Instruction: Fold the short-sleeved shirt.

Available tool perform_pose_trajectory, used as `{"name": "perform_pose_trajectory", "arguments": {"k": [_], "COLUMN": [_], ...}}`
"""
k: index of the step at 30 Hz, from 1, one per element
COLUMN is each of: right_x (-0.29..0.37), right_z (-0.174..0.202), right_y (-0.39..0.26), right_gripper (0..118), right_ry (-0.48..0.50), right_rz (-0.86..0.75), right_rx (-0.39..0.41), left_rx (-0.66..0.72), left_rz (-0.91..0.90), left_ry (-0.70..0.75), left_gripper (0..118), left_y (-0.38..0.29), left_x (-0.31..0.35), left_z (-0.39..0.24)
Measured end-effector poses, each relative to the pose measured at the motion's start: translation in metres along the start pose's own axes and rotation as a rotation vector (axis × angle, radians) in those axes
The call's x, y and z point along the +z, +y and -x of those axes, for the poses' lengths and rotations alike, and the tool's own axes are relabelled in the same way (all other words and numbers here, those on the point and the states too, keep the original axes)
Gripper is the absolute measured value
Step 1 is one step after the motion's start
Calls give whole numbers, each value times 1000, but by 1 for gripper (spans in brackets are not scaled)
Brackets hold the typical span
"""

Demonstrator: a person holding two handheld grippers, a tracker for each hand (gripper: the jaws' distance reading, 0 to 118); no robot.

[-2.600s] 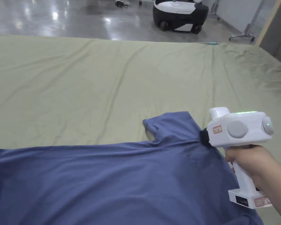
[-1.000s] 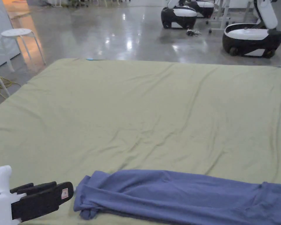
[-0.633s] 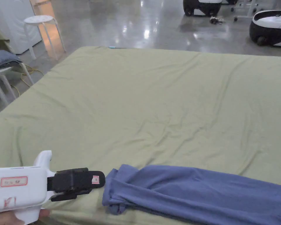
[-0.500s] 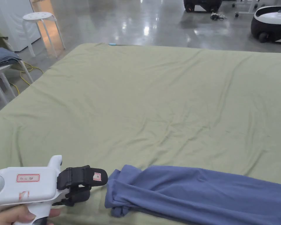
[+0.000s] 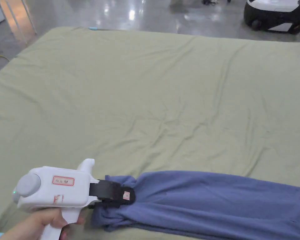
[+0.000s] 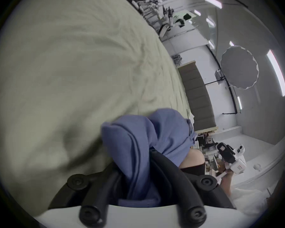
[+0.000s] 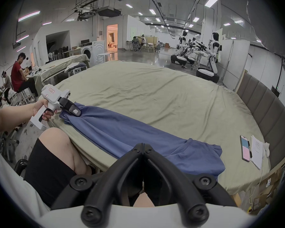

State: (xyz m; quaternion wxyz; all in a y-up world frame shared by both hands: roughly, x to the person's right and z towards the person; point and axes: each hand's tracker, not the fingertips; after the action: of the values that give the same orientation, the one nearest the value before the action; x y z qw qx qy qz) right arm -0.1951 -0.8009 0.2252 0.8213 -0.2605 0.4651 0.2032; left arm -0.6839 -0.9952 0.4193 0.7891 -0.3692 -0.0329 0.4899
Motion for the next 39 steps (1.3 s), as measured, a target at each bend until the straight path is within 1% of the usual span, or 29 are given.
{"name": "perform_pose_trajectory", "arguments": {"k": [1, 3, 5, 8, 11, 14, 15, 17, 18, 20, 22, 24, 26, 28, 30, 34, 35, 36, 37, 38, 39], "right_x": [-2, -8, -11, -15, -13, -10, -8, -5, -3, 5, 10, 15, 19, 30, 40, 58, 65, 70, 74, 77, 81], "right_z": [0, 1, 1, 1, 0, -9, -12, -17, -19, -25, -33, -40, -44, -52, -57, -64, -66, -67, -69, -72, -75], "right_y": [0, -3, -5, -8, -11, -15, -20, -24, -26, -33, -38, -48, -53, -63, -69, -80, -83, -85, -88, -90, -93], "right_gripper": [0, 0, 0, 0, 0, 0, 0, 0, 0, 0, 0, 0, 0, 0, 0, 0, 0, 0, 0, 0, 0], "right_ry": [2, -3, 0, 18, 24, 85, 85, 78, 78, 99, 174, 170, 154, 160, 178, 145, 133, 122, 120, 123, 124], "right_rz": [6, 16, 19, 17, -1, -35, -38, -43, -47, -67, -82, -86, -86, -100, -124, -147, -151, -158, -163, -170, -177], "right_rx": [2, 10, 9, 8, 15, -35, -39, -41, -44, -55, -104, -102, -98, -115, -135, -126, -125, -128, -131, -136, -147], "left_rx": [13, 15, 12, -11, 0, 44, 66, 38, 20, -4, -65, -126, -184, -197, -210, -199, -191, -211, -228, -217, -214], "left_rz": [9, -35, -98, -115, -115, -114, -110, -80, -84, -74, -66, -35, -6, 47, 81, 151, 178, 214, 245, 265, 273], "left_ry": [-71, -34, -68, -31, 74, 253, 313, 430, 461, 457, 508, 536, 610, 590, 598, 611, 604, 586, 556, 549, 549], "left_gripper": [3, 3, 3, 3, 3, 3, 3, 3, 3, 3, 3, 3, 3, 3, 3, 3, 6, 21, 44, 66, 75], "left_y": [0, 3, 0, 7, 13, 20, 23, 27, 27, 28, 32, 34, 34, 34, 32, 37, 34, 31, 28, 26, 25], "left_x": [-1, 7, 17, 40, 66, 95, 103, 113, 114, 112, 101, 80, 51, 15, -23, -101, -120, -136, -149, -158, -163], "left_z": [0, -8, -13, -19, -12, -6, -7, -26, -41, -78, -118, -154, -187, -212, -228, -231, -231, -233, -234, -237, -245]}}
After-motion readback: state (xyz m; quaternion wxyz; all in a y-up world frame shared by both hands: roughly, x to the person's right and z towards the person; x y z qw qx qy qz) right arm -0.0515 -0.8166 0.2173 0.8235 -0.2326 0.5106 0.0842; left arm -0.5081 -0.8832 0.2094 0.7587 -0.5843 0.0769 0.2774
